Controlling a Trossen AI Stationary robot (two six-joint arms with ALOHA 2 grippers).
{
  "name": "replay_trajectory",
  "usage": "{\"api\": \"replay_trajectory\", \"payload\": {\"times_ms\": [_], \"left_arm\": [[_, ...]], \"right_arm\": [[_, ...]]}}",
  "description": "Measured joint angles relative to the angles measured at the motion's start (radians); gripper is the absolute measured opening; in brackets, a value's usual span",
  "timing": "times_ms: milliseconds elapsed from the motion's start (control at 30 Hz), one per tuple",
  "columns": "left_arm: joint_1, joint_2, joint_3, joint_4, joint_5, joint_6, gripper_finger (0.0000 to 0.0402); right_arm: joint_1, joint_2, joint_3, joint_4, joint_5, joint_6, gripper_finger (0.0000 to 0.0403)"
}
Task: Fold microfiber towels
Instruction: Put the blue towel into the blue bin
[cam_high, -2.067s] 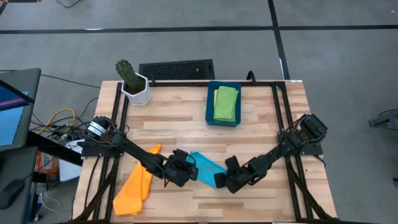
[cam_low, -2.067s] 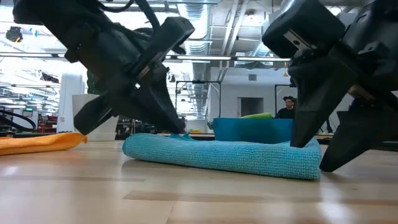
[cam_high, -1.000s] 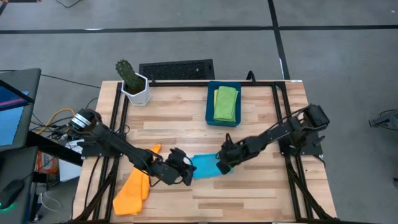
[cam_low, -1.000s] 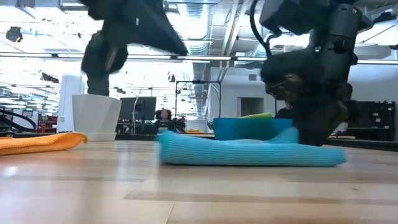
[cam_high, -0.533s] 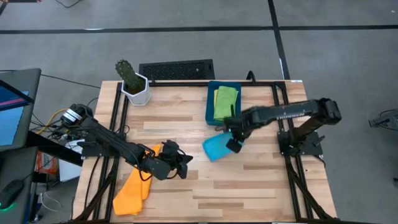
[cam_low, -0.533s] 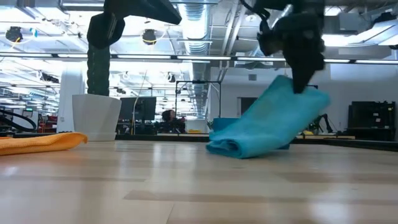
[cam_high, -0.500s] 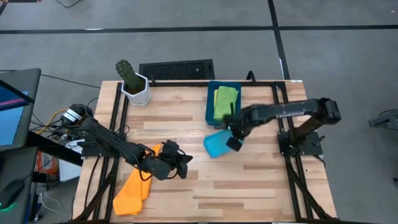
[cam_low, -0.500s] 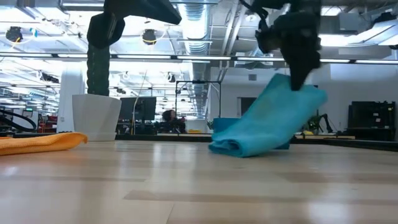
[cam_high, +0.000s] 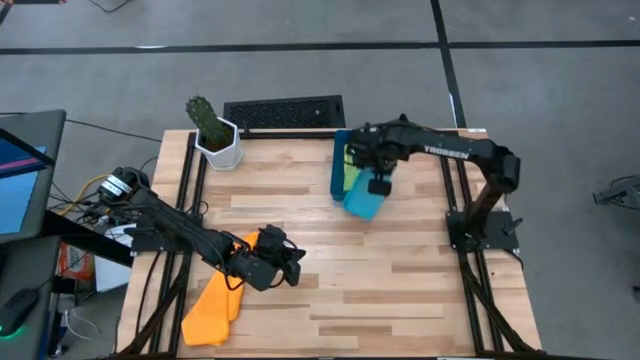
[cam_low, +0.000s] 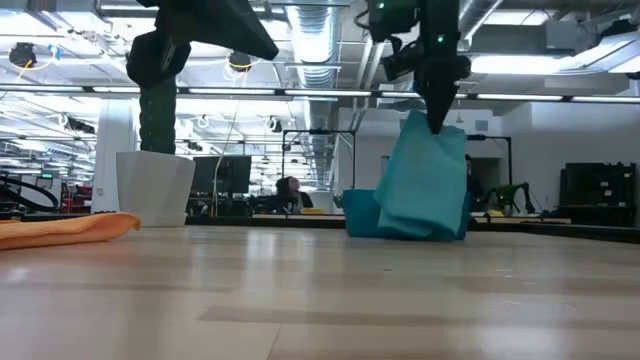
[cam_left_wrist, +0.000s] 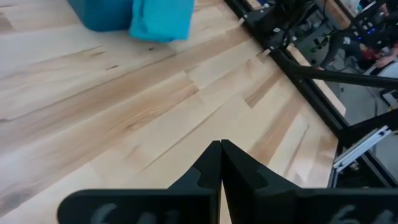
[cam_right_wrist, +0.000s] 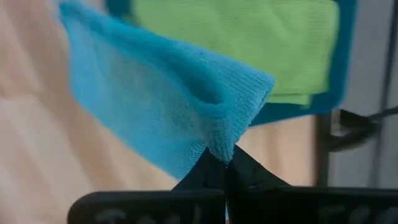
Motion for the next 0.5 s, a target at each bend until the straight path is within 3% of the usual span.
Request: {"api": "replay_trajectory", "payload": {"times_ms": [267,500], "left_arm": [[0.0,0.0,0.0,-0.029,-0.002,-0.018,0.0],[0.0,0.0,0.0,-0.057,-0.008,-0.024,0.0]], "right_arm": [[-0.11,0.113,0.105,0.047,0.111,-0.197,0.0009],[-0.185,0.223,0.112,0.099,0.119,-0.283,0.0009]]}}
